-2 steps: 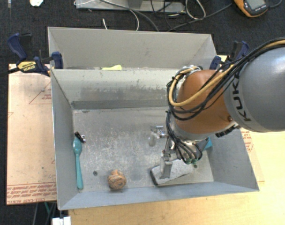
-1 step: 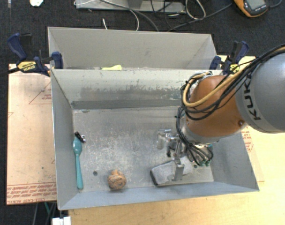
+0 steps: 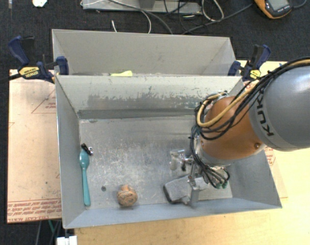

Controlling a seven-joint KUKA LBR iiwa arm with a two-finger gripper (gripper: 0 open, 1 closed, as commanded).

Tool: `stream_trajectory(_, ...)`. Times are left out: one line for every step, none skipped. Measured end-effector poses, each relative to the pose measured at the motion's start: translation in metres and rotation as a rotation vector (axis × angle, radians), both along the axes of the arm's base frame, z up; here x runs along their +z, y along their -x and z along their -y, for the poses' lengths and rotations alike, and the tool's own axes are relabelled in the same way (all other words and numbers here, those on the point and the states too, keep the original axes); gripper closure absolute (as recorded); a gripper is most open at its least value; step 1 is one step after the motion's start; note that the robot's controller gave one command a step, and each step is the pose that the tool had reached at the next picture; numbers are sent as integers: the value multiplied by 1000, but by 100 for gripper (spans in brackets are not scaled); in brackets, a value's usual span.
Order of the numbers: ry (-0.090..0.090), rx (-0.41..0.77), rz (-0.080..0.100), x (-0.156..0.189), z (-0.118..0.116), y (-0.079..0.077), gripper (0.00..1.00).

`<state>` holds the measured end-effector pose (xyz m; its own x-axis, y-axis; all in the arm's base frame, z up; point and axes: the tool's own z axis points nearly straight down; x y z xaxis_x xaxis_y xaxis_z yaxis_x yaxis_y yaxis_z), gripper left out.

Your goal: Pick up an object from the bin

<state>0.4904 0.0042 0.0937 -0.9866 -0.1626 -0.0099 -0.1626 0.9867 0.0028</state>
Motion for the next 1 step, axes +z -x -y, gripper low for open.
stream_trajectory(1,65,20,-31,-3,-6,100)
